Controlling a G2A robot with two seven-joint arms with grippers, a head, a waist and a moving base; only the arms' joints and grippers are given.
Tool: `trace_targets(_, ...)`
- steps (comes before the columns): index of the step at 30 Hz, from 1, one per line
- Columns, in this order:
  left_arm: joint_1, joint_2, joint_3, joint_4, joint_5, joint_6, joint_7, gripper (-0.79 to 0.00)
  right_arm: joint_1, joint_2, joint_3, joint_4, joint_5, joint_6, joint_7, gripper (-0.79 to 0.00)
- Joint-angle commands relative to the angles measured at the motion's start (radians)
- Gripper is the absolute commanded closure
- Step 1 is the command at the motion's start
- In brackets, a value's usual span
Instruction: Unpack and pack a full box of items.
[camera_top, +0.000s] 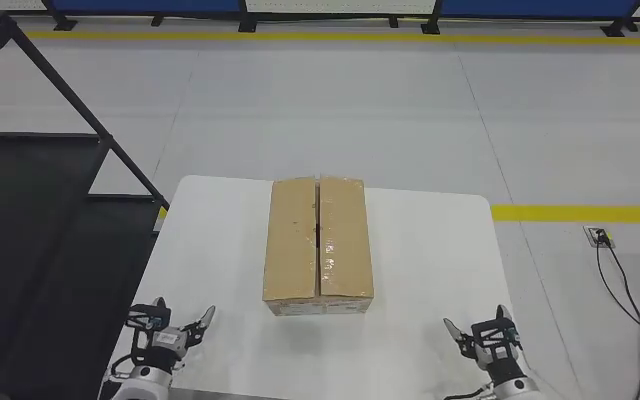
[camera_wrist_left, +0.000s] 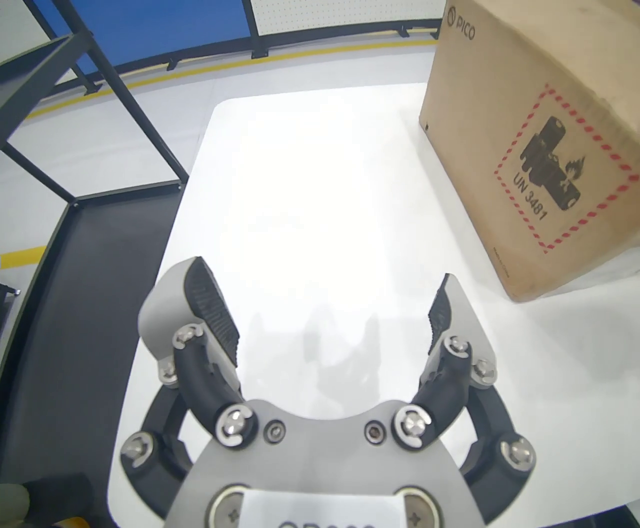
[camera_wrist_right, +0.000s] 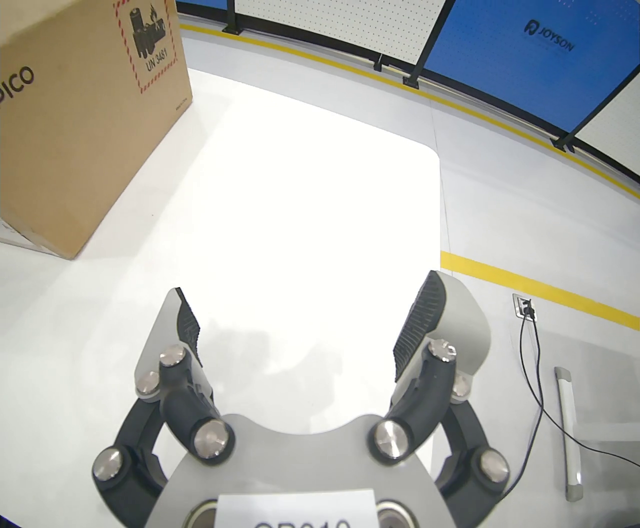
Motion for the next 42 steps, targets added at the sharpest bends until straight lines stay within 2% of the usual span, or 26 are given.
trace_targets(1,-0.043,-0.001,0.009,0.027,-0.013,-0.025,0.017,-0.785,0.017,-0.003,-0.014,-0.011,0.005,0.006,0.008,-0.785)
trace_targets(7,-0.164,-0.008,0.062,0.102,-0.034,-0.078,0.058,-0.785,0.088,-0.015,-0.074,-0.055,0.018,0.033,0.031,-0.785)
trace_targets(19,-0.165,-0.009,0.067,0.105,-0.033,-0.076,0.056,-0.785,0.101,-0.017,-0.08,-0.04,0.003,0.044,0.046,-0.785)
trace_targets(28,-0.246,-0.028,0.19,0.15,0.025,-0.021,0.05,-0.785,0.17,-0.024,-0.136,0.015,0.005,-0.046,-0.012,-0.785)
trace_targets(34,-0.259,-0.036,0.247,0.166,0.062,-0.018,0.053,-0.785,0.178,-0.025,-0.139,0.036,-0.012,-0.079,-0.032,-0.785)
trace_targets(42,-0.265,-0.044,0.283,0.168,0.08,-0.017,0.054,-0.785,0.176,-0.024,-0.13,0.049,-0.01,-0.116,-0.051,-0.785)
